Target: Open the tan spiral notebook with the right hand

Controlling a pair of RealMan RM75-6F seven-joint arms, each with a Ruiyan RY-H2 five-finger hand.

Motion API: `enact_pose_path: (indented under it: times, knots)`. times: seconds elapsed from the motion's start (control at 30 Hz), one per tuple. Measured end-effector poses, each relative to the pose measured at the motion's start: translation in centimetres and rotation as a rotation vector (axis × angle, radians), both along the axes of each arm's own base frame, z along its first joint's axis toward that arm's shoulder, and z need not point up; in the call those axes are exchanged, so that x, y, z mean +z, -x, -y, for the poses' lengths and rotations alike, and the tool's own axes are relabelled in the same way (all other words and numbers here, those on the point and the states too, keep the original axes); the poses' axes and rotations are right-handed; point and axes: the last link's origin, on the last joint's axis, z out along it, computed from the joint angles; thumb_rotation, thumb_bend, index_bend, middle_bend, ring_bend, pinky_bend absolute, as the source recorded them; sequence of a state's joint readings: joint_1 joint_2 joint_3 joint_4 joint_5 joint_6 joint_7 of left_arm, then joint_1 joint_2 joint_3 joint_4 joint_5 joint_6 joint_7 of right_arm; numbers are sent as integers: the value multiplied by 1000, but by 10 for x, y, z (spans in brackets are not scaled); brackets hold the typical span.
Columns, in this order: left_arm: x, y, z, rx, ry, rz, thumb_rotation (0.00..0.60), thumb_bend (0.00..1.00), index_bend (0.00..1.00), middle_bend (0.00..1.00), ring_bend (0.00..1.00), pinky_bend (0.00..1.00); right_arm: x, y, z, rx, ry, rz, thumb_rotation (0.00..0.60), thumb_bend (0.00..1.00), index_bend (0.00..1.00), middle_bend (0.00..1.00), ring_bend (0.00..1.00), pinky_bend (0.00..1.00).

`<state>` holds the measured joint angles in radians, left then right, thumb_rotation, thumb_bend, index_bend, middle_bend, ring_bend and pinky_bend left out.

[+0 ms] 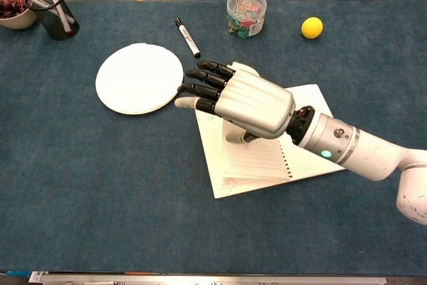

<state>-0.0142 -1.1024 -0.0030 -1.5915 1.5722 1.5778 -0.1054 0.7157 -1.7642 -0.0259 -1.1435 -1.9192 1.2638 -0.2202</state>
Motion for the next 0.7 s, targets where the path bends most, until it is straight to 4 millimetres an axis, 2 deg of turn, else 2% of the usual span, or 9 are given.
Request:
enact_pose_path:
  times: [0.27,0.43,0.7]
  knots:
    - [-1,0,0,3,4,-2,600,398,202,126,142,201,11,6,10,-54,42,38,600,141,178,142,41,80]
    - [0,0,-1,1,1,-4,600,397,202,126,142,201,28,13,17,-79,83,70,600,141,178,142,41,80]
    - [-1,0,-2,3,6,-3,600,398,202,126,142,201,61,55,23,-149,134,12,600,135,177,142,41,81]
